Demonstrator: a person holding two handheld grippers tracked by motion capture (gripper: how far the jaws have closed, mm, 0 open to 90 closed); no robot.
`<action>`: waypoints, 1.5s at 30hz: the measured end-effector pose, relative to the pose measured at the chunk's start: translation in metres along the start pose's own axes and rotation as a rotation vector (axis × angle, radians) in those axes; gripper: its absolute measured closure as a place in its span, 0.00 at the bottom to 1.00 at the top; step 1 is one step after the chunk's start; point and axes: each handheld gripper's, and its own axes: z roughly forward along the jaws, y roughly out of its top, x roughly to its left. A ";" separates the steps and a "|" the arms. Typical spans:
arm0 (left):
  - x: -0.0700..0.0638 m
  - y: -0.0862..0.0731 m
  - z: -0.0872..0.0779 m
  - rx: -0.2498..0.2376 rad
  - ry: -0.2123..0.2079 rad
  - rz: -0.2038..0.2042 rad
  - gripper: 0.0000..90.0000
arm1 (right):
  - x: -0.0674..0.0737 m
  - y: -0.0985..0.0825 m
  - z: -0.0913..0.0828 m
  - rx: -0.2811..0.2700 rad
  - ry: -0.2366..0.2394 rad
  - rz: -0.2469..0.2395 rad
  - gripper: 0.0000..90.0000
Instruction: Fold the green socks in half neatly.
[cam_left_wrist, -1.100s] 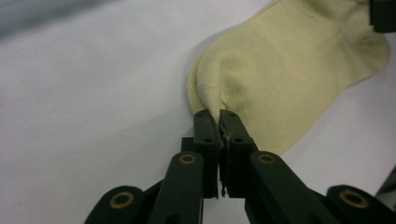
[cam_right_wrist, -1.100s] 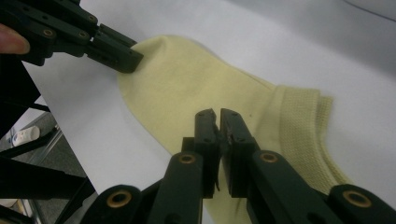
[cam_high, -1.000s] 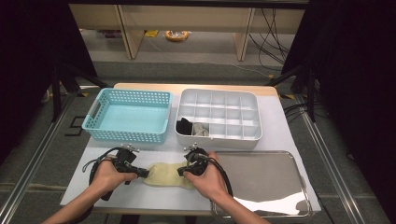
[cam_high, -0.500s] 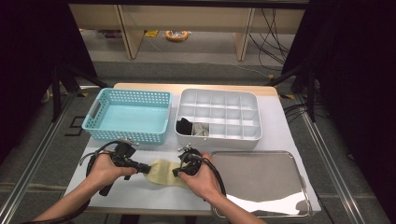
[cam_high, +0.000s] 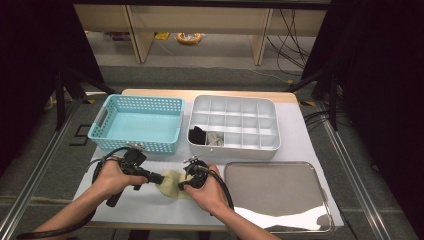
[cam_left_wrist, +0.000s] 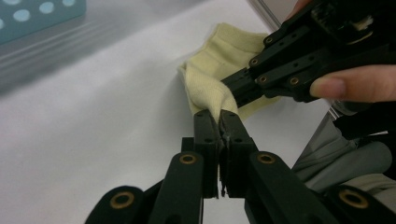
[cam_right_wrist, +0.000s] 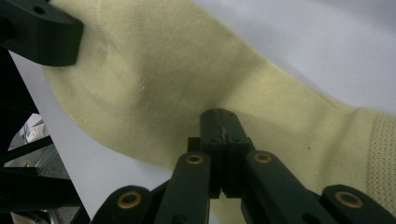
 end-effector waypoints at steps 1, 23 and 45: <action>-0.001 0.001 0.000 0.001 -0.005 -0.006 0.96 | 0.001 0.000 0.001 0.003 0.003 0.003 1.00; -0.004 0.015 -0.003 0.012 -0.032 -0.010 0.96 | 0.012 0.003 0.012 -0.001 0.025 -0.006 1.00; -0.014 0.020 0.009 0.059 -0.052 0.015 0.96 | -0.003 0.002 -0.028 -0.067 0.027 0.033 0.99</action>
